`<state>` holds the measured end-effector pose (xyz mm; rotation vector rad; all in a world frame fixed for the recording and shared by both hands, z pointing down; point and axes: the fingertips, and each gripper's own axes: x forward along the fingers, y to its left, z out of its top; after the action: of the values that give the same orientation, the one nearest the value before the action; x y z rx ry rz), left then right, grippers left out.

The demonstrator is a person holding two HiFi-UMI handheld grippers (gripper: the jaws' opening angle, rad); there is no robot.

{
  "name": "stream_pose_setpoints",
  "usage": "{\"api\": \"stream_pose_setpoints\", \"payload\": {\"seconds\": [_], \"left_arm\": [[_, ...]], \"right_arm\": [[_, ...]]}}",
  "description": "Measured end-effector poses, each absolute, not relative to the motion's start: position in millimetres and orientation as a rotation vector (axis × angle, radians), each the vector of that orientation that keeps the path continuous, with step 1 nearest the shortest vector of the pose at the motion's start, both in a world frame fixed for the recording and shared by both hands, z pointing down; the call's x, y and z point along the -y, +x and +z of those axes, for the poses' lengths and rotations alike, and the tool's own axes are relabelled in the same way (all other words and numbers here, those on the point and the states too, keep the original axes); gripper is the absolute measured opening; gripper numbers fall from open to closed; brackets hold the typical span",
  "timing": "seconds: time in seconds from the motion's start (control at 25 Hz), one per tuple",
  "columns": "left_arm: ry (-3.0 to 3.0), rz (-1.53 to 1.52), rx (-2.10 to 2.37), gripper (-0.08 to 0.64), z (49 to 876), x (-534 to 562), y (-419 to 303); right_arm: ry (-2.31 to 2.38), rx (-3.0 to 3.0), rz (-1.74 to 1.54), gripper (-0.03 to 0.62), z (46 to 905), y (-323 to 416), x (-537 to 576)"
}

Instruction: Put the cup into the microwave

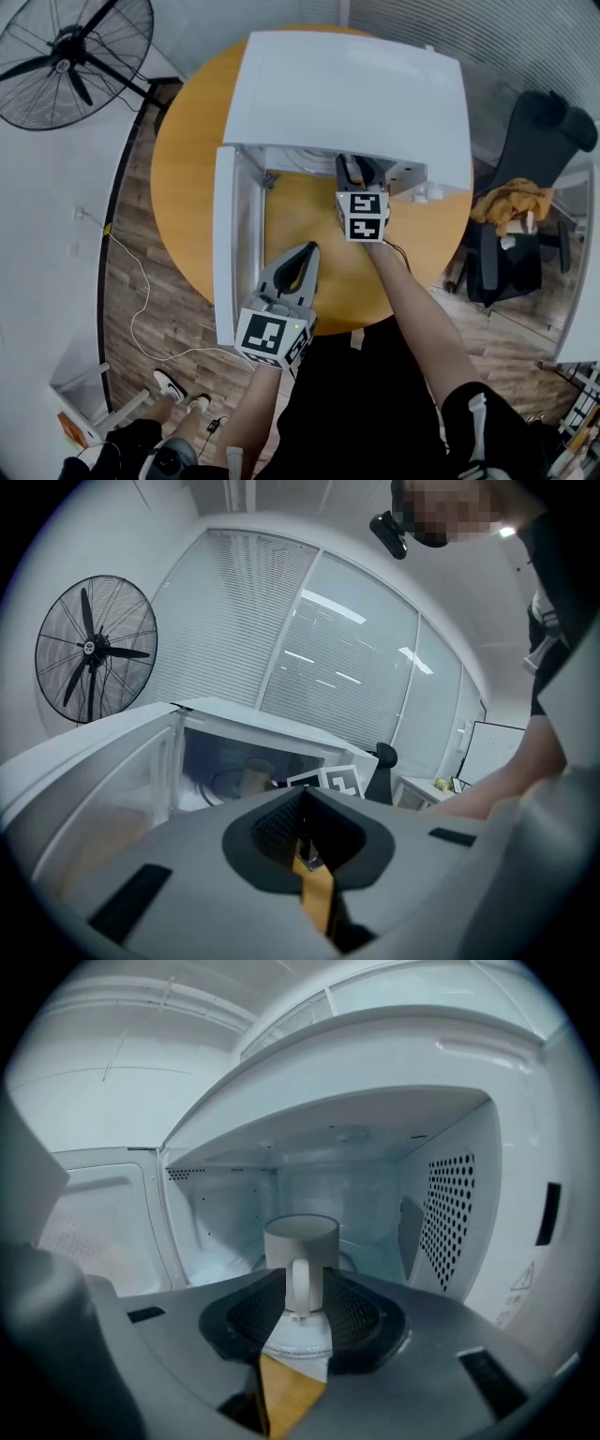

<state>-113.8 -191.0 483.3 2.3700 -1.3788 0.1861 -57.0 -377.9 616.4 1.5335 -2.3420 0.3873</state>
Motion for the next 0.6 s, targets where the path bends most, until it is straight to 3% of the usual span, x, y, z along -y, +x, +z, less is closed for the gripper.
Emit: {"api": "stream_pose_setpoints", "payload": {"seconds": [0.6], "left_arm": [[2.396, 0.196, 1.373, -0.006, 478.3, 161.3, -94.2]], "right_arm": [[1.374, 2.419, 0.355, 0.109, 588.8, -42.1, 301.3]]}}
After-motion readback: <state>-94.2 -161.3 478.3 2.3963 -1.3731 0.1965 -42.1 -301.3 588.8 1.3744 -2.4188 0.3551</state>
